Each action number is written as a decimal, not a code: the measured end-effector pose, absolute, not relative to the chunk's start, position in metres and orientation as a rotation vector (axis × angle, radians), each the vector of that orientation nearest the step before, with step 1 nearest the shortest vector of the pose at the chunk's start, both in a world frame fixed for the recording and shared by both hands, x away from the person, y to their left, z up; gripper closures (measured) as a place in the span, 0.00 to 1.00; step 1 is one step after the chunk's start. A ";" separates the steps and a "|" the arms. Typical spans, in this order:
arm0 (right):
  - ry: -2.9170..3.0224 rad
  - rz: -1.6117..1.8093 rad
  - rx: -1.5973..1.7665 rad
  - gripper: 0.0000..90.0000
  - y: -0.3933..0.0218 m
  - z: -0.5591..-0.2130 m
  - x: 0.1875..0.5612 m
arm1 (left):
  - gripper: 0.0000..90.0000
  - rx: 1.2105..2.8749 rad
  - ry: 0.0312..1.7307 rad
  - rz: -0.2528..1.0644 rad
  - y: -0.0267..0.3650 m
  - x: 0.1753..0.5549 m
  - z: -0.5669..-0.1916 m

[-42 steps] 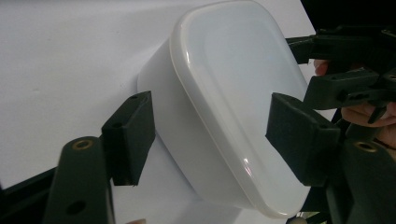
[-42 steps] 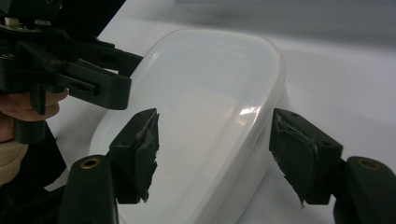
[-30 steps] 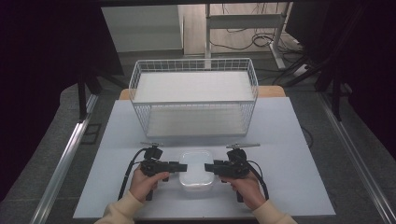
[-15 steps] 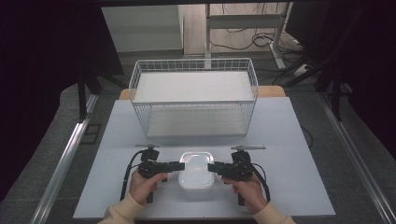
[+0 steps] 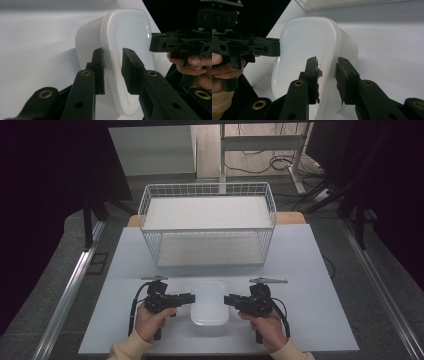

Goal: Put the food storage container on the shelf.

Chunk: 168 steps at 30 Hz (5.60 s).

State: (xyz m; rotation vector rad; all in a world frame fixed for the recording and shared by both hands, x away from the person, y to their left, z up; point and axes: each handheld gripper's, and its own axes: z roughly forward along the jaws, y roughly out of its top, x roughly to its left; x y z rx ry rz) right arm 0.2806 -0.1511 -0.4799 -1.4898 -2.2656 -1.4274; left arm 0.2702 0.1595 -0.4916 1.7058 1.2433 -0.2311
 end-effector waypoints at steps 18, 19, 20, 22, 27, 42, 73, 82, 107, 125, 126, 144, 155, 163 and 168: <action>-2.275 -1.472 -1.474 0.87 -0.154 -0.475 0.279 | 0.88 1.717 1.200 -0.187 0.161 0.266 -0.483; -2.279 -1.472 -1.472 0.87 -0.154 -0.475 0.279 | 0.88 1.721 1.198 -0.185 0.161 0.266 -0.483; -2.280 -1.473 -1.472 0.87 -0.154 -0.475 0.278 | 0.88 1.724 1.195 -0.179 0.161 0.265 -0.482; -2.279 -1.477 -1.473 0.87 -0.154 -0.475 0.278 | 0.88 1.722 1.194 -0.171 0.161 0.265 -0.481; -2.288 -1.497 -1.457 0.87 -0.153 -0.471 0.278 | 0.88 1.724 1.181 -0.160 0.162 0.264 -0.477; -2.361 -1.589 -1.377 0.87 -0.152 -0.443 0.284 | 0.88 1.715 1.122 -0.088 0.165 0.271 -0.447; -2.428 -1.762 -1.276 0.87 -0.142 -0.340 0.334 | 0.88 1.673 1.020 0.053 0.175 0.319 -0.346; -2.423 -1.795 -1.250 0.88 -0.141 -0.316 0.348 | 0.88 1.675 1.003 0.084 0.178 0.332 -0.320; -2.376 -1.655 -1.330 0.88 -0.127 -0.271 0.448 | 0.88 1.655 1.091 -0.046 0.191 0.433 -0.289; -2.178 -1.528 -1.488 0.75 -0.124 -0.294 0.505 | 0.81 1.552 1.288 -0.171 0.189 0.494 -0.308; -2.178 -1.528 -1.488 0.75 -0.124 -0.294 0.505 | 0.80 1.552 1.288 -0.171 0.189 0.494 -0.308; -2.221 -1.680 -1.459 0.46 -0.125 -0.293 0.500 | 0.45 1.564 1.253 -0.042 0.192 0.480 -0.304; -2.441 -1.772 -1.280 0.39 -0.150 -0.296 0.436 | 0.35 1.663 1.119 0.157 0.210 0.390 -0.311; -2.564 -1.792 -1.166 0.37 -0.177 -0.335 0.374 | 0.33 1.719 1.053 0.216 0.216 0.317 -0.357; -2.573 -1.803 -1.153 0.36 -0.188 -0.359 0.351 | 0.32 1.733 1.050 0.221 0.215 0.298 -0.379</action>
